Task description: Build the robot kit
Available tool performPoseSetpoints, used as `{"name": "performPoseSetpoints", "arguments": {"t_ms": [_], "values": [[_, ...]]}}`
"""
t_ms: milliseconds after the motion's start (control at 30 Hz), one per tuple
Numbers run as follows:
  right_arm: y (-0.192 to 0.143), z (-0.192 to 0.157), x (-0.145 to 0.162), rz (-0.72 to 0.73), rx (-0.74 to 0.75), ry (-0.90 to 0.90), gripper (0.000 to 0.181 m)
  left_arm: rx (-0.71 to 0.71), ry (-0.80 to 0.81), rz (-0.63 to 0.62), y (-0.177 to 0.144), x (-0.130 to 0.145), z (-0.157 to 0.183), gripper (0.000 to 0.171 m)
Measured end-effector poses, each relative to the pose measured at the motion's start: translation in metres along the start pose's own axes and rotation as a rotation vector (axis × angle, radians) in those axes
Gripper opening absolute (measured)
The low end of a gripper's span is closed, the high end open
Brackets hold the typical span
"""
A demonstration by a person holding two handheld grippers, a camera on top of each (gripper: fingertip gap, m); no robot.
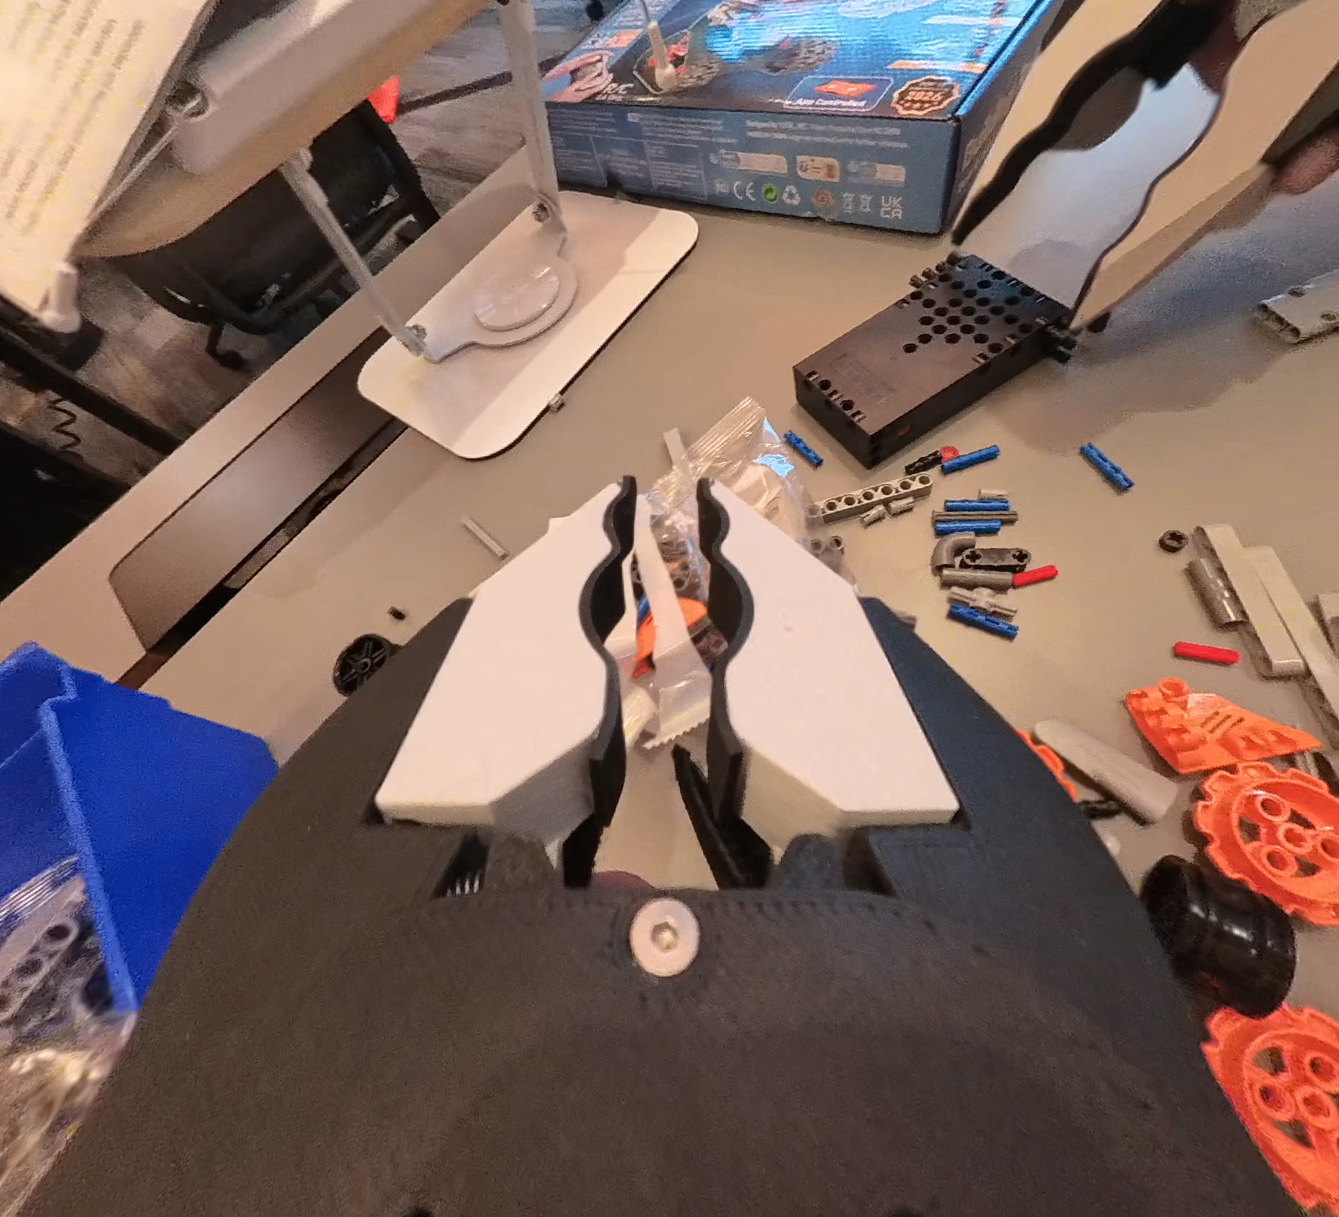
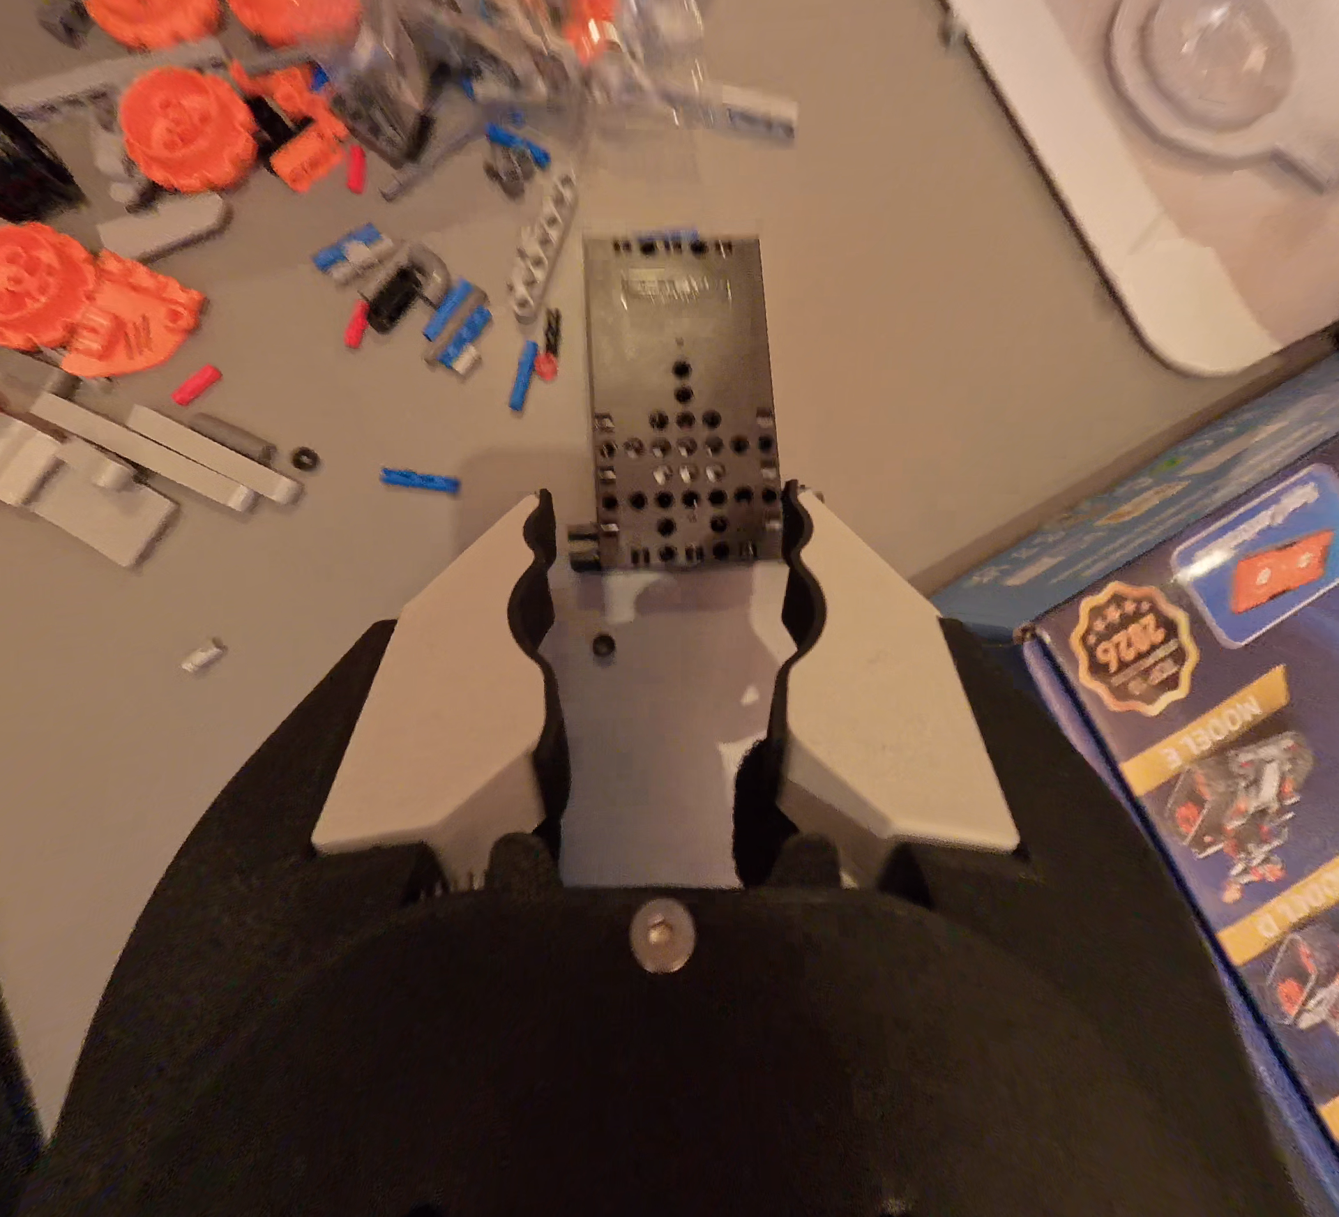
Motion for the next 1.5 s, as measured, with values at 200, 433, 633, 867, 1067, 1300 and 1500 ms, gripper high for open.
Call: {"name": "performPoseSetpoints", "arguments": {"t_ms": [200,433,633,867,1067,1300,1500], "values": [[0.009,-0.046,-0.043,0.033,-0.106,-0.107,0.047,0.000,0.018,-0.046,-0.005,0.004,0.000,0.013],[0.044,-0.115,-0.081,0.054,-0.295,-0.172,0.027,-0.001,0.031,-0.130,0.001,0.020,0.001,0.012],[0.086,-0.123,-0.088,-0.019,-0.266,-0.185,0.023,-0.004,0.026,-0.146,0.004,0.024,0.001,0.012],[0.099,-0.130,-0.093,-0.018,-0.285,-0.201,0.033,-0.007,0.031,-0.157,0.005,0.027,0.001,0.013],[0.104,-0.126,-0.089,-0.043,-0.253,-0.224,0.014,-0.006,0.031,-0.161,0.005,0.028,0.002,0.013],[0.100,-0.128,-0.095,-0.015,-0.225,-0.261,0.021,-0.003,0.031,-0.162,0.007,0.029,0.004,0.013],[0.106,-0.134,-0.091,-0.014,-0.268,-0.220,0.006,0.001,0.032,-0.166,0.012,0.031,0.007,0.013]]}}
Point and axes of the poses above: each gripper's, where its closed fingertips meet, y out along the fingers, x out of its underside, z = x × y across the jaws, the point moved 1 cm from there along -y, back along the fingers, and after that the axes turned 3 degrees about -y, right-handed, at the moved point
